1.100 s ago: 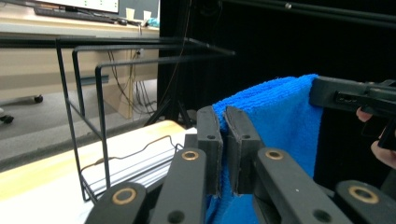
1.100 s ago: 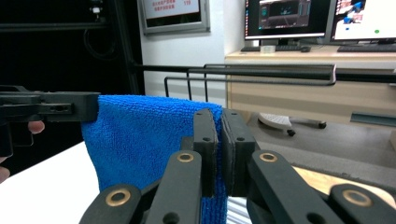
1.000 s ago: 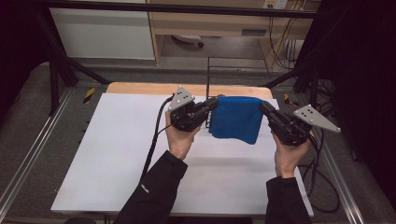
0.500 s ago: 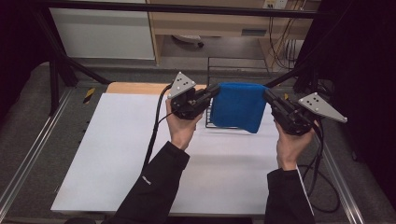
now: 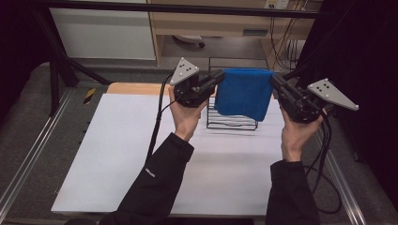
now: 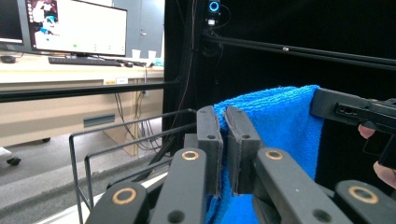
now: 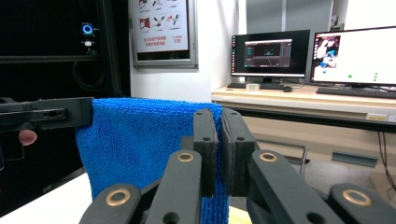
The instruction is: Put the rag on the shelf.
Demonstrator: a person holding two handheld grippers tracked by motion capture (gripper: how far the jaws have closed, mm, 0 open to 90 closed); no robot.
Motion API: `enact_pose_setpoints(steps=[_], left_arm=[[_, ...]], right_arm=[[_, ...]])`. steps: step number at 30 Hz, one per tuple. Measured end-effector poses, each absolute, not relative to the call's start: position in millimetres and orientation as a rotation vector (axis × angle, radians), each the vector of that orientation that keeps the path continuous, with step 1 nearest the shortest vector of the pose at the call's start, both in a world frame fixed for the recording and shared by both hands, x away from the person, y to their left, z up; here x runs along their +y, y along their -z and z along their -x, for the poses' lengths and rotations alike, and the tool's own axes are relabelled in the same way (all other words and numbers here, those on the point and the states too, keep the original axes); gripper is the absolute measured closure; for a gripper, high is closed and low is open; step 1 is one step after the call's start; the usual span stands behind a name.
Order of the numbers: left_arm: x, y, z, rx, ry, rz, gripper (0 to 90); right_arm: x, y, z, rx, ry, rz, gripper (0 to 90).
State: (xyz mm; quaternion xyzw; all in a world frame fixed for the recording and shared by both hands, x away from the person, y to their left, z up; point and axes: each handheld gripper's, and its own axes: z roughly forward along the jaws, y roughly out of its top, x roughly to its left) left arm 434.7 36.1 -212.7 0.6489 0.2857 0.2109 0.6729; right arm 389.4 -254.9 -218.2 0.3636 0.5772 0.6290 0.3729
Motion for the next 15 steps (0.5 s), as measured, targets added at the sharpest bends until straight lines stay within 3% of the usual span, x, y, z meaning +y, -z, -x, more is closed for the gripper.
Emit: enact_pose_setpoints(steps=[15], left_arm=[[32.8,185.9,-455.1,0.655,-0.484,-1.435,84.7]], right_arm=[[-254.7,189.7,-412.2,1.455,-1.603,-0.922,86.1]])
